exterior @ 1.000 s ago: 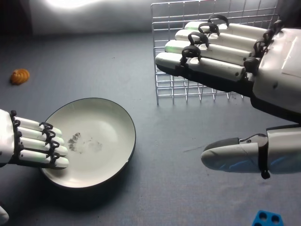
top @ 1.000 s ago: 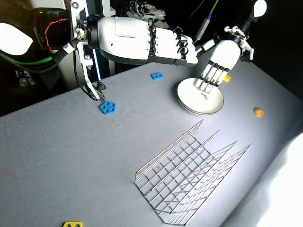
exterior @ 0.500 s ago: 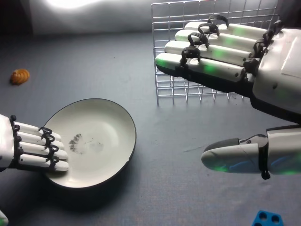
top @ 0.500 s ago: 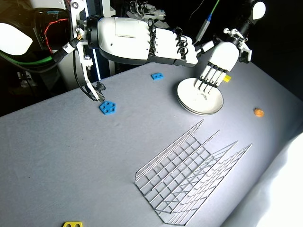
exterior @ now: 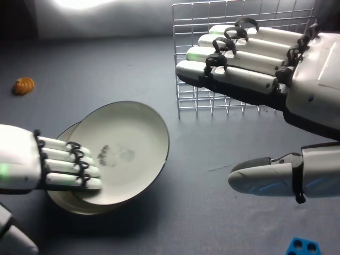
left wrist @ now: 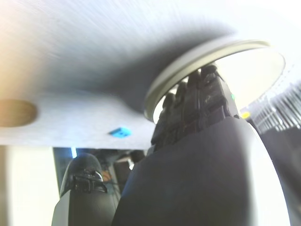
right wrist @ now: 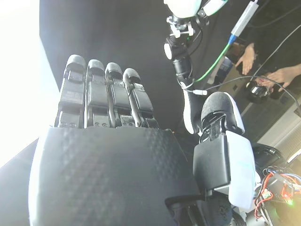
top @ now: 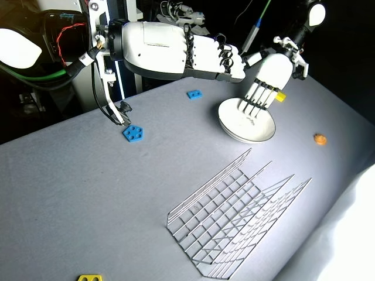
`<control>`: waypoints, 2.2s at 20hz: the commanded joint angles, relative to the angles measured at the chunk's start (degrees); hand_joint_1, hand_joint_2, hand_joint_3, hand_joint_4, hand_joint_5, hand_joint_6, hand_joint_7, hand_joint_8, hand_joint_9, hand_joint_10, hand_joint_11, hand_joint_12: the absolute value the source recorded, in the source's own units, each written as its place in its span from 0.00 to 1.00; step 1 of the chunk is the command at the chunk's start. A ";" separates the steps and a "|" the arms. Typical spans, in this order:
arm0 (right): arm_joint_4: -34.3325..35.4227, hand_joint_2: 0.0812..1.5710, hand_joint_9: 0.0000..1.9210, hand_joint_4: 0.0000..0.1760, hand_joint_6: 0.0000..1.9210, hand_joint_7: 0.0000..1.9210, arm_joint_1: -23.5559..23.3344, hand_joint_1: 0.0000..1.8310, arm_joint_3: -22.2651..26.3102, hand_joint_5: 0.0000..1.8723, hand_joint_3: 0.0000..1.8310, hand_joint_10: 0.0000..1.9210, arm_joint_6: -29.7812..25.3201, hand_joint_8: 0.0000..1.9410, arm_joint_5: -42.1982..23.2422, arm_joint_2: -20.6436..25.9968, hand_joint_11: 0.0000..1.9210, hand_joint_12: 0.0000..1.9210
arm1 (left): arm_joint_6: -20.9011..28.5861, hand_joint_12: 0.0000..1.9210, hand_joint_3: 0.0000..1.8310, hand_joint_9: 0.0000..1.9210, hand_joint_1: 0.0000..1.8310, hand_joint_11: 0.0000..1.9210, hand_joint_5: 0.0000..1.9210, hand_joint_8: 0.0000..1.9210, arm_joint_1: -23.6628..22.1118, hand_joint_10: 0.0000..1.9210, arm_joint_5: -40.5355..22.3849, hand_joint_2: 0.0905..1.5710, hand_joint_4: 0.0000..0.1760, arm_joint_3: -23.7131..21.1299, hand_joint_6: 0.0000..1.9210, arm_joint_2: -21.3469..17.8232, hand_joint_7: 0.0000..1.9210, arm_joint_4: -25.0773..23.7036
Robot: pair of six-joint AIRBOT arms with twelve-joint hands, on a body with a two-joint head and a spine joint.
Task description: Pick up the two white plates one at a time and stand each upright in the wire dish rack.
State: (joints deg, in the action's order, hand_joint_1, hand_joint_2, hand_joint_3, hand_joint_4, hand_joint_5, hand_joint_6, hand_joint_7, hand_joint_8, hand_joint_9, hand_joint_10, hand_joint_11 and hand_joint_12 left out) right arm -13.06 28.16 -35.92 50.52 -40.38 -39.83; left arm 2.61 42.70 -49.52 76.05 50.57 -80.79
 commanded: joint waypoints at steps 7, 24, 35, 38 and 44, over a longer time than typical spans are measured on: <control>3.12 0.77 0.00 0.00 0.00 0.00 2.27 0.03 0.07 0.00 0.01 0.00 14.29 0.00 -7.17 -2.16 0.00 0.00 | 0.04 0.00 0.00 0.00 0.00 0.00 0.00 0.00 -3.60 0.00 -1.93 0.65 0.00 -3.74 0.00 1.24 0.00 1.91; 6.20 0.69 0.00 0.00 0.00 0.00 2.25 0.55 -12.19 0.00 0.00 0.00 29.69 0.00 0.97 -19.67 0.01 0.00 | 1.11 0.00 0.00 0.00 0.00 0.00 0.00 0.00 -3.75 0.00 -1.89 0.66 0.00 -3.51 0.00 2.25 0.00 4.88; 6.38 0.76 0.00 0.00 0.00 0.00 2.75 0.51 -20.65 0.00 0.01 0.00 32.86 0.00 0.94 -29.06 0.00 0.00 | 1.72 0.00 0.00 0.00 0.00 0.00 0.00 0.00 -4.80 0.00 -1.33 0.65 0.00 -4.57 0.00 2.63 0.00 5.60; 6.15 0.77 0.01 0.00 0.01 0.02 2.55 0.50 -22.74 0.03 0.00 0.00 33.07 0.01 0.81 -31.41 0.02 0.01 | 1.90 0.00 0.00 0.00 0.00 0.00 0.00 0.00 -4.80 0.00 -1.17 0.65 0.00 -4.58 0.00 2.82 0.00 5.61; 5.85 0.78 0.03 0.00 0.00 0.05 2.80 0.51 -26.39 0.06 0.00 0.00 33.20 0.00 -0.02 -35.68 0.00 0.13 | 2.11 0.00 0.00 0.00 0.00 0.00 0.00 0.00 -4.95 0.00 -1.07 0.66 0.00 -4.76 0.00 2.96 0.00 5.97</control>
State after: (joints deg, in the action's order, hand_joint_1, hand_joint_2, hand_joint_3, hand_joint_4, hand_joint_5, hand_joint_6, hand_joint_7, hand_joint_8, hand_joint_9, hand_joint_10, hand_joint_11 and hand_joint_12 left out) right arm -6.87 31.20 -62.46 83.48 -33.08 -75.66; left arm 4.47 38.20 -47.33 71.59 53.12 -77.67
